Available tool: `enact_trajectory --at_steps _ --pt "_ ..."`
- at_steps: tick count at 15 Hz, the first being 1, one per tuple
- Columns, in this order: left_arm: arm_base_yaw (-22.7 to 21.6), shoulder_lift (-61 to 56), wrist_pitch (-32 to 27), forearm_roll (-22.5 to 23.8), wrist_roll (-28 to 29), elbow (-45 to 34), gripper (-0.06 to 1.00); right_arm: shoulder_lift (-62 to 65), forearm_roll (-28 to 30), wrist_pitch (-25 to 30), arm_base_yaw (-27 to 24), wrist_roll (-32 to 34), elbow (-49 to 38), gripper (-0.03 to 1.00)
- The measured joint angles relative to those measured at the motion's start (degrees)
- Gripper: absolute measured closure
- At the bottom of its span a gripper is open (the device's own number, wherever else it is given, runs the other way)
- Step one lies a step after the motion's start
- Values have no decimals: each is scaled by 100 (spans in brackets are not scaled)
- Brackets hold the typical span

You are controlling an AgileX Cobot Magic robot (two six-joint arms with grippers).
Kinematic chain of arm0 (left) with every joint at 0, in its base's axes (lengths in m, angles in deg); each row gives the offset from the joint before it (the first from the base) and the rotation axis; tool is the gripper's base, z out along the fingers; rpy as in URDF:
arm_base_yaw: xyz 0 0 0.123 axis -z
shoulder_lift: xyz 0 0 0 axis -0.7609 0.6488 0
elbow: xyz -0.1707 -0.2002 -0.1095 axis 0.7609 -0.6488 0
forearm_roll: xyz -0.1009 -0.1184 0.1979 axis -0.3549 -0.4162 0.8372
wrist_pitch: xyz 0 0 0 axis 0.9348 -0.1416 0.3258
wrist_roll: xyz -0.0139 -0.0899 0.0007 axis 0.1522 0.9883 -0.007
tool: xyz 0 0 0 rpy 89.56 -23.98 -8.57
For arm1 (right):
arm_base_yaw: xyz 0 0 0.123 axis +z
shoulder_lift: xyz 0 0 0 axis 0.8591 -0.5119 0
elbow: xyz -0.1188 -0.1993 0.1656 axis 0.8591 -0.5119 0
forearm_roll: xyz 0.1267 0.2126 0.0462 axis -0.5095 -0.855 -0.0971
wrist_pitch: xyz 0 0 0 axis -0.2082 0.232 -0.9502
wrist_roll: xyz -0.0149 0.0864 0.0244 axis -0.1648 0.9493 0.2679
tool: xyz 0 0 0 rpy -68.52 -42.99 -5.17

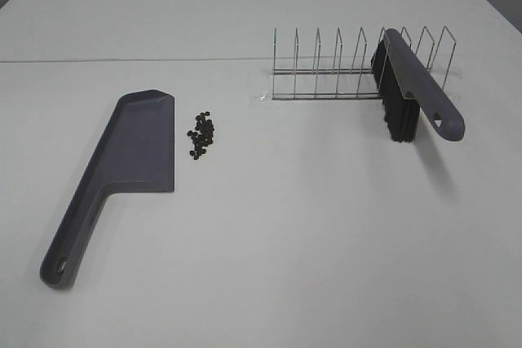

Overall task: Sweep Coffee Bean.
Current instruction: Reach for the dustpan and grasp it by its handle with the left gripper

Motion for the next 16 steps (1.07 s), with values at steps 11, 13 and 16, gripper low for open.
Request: enact_trajectory --at_steps 11,13,16 --pt "0 0 0 0 0 0 33 0 0 0 0 0 0 33" --pt "0 0 0 0 0 0 33 0 0 0 0 0 0 33" --pt "0 0 0 0 0 0 33 0 0 0 0 0 0 33"
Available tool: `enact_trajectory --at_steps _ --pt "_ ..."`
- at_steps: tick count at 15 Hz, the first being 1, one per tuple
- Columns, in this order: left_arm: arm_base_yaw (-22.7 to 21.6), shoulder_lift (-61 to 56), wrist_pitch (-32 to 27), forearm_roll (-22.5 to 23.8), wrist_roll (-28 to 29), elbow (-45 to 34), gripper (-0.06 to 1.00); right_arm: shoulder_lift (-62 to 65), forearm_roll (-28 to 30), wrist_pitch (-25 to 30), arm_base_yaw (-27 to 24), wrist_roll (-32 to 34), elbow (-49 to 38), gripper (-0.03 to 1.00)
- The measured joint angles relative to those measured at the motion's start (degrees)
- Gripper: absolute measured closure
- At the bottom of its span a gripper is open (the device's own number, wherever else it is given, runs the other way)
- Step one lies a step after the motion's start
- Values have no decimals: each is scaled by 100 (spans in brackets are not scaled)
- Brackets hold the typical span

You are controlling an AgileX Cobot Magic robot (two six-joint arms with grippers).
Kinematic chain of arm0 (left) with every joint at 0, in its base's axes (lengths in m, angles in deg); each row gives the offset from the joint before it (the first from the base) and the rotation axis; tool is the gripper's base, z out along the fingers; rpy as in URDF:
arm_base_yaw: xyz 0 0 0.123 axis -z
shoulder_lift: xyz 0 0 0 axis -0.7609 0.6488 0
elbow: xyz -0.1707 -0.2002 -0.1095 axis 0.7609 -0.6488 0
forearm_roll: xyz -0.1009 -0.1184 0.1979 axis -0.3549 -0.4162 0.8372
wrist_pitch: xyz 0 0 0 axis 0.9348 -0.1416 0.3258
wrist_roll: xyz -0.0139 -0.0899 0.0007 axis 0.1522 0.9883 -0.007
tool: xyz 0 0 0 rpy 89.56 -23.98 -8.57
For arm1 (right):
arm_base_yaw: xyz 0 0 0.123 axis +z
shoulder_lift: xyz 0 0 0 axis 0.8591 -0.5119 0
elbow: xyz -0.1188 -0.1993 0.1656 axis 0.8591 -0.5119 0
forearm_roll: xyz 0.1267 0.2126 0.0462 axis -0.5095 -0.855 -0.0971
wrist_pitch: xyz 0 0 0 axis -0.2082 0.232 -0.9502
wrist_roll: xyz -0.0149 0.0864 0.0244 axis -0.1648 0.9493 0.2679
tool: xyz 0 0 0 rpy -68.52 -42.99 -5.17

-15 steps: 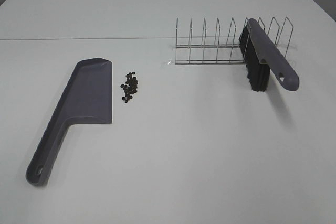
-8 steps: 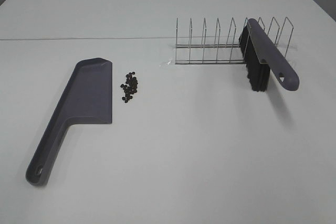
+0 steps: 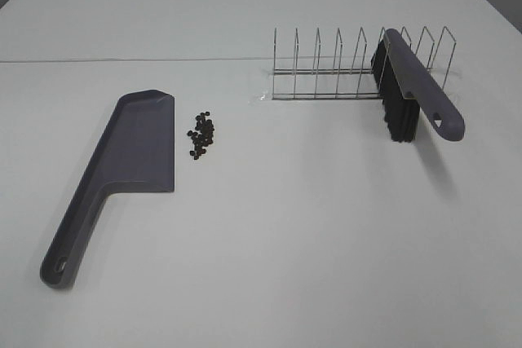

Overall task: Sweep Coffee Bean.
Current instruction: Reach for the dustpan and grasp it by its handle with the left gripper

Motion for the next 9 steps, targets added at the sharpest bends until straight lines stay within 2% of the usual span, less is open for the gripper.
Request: enact_trajectory --at_steps 9 --pt "0 0 0 0 0 0 33 0 0 0 0 0 0 33"
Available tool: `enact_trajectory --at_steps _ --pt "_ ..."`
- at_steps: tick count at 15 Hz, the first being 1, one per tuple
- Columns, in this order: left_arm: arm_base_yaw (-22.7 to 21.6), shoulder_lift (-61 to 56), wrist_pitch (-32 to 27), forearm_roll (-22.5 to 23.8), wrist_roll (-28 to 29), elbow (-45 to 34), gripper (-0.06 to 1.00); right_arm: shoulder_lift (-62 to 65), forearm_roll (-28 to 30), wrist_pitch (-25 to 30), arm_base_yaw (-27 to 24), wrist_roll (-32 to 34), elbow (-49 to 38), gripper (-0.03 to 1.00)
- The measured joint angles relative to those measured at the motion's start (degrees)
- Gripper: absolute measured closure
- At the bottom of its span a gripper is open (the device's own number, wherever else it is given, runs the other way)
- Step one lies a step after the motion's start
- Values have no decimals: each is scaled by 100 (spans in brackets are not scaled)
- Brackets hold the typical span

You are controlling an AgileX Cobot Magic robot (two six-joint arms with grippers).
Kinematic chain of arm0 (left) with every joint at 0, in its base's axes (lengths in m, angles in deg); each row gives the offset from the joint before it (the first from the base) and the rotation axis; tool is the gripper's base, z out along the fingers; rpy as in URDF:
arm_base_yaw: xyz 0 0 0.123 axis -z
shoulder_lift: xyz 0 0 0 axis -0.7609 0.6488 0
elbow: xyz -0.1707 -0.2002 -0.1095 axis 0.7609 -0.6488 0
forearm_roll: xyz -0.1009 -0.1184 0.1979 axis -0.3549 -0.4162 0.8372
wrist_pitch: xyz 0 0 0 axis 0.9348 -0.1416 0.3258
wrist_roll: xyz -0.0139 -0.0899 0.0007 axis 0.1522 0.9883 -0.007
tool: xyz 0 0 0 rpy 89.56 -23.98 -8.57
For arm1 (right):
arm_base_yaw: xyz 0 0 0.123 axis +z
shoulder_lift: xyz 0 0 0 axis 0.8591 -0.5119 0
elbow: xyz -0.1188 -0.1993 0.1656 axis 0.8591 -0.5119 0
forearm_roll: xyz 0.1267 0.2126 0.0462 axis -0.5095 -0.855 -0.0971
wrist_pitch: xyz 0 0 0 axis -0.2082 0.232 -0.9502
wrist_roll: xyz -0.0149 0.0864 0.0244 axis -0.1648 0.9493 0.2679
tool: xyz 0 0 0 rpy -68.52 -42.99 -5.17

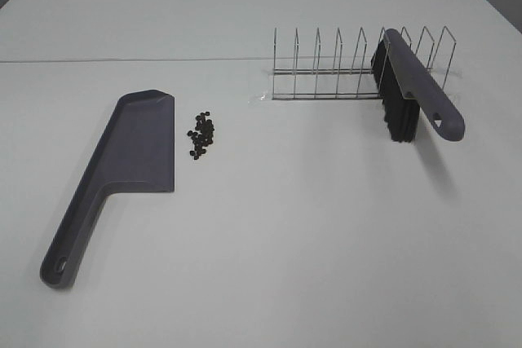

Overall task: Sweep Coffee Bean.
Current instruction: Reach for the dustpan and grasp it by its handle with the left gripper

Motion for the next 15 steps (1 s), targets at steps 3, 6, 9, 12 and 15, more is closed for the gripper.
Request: enact_trajectory --at_steps 3,6,9,12,15 --pt "0 0 0 -34 0 0 33 0 0 0 0 0 0 33" --pt "0 0 0 -40 0 0 33 0 0 0 0 0 0 33" --pt "0 0 0 -40 0 0 33 0 0 0 0 0 0 33" --pt "0 378 258 -52 0 218 33 0 0 0 0 0 0 33" --pt "0 1175 808 -52 0 430 33 0 0 0 0 0 0 33"
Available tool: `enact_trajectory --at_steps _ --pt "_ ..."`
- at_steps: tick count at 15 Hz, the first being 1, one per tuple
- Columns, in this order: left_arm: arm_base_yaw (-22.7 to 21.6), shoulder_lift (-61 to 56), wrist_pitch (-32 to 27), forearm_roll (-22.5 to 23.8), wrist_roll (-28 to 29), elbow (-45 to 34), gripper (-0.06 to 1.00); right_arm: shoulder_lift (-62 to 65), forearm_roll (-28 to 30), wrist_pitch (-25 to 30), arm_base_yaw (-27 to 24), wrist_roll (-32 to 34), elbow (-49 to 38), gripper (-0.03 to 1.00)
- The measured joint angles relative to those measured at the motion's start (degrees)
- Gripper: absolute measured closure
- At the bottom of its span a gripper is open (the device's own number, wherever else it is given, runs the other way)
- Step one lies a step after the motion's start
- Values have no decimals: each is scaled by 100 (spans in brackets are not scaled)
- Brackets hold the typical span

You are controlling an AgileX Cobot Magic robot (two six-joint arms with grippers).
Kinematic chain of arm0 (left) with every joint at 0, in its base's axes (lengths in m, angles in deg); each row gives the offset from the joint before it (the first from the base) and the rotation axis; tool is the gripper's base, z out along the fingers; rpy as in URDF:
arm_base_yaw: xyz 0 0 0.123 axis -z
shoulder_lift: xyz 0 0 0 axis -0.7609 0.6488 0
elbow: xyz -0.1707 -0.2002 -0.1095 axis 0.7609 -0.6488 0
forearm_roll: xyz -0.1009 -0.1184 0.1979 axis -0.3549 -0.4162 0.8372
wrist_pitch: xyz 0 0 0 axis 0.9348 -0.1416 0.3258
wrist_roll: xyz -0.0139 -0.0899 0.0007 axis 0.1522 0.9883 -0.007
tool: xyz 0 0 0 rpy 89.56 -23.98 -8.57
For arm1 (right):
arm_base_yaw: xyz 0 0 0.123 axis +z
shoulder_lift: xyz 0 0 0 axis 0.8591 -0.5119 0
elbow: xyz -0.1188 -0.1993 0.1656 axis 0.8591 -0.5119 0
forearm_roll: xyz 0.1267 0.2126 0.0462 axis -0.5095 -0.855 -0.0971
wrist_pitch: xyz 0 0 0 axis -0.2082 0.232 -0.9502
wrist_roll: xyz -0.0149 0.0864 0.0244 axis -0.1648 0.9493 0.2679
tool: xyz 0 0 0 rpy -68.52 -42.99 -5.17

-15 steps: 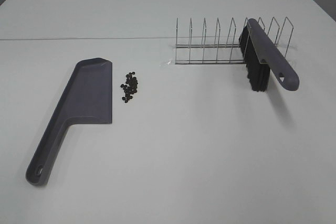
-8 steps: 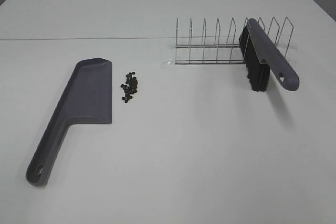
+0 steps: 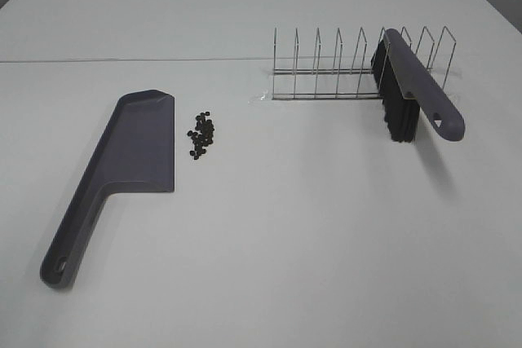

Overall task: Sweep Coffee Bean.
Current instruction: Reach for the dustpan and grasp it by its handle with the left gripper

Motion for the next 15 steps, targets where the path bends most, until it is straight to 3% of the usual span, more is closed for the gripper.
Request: enact_trajectory --at_steps 3,5,10,15 --pt "0 1421 716 -92 0 286 33 0 0 0 0 0 0 33" --pt "0 2550 877 -201 0 647 33 0 0 0 0 0 0 33" --pt "0 5626 584 -430 0 1707 33 0 0 0 0 0 0 33" --pt "0 7340 338 -573 69 1914 33 0 0 0 0 0 0 33"
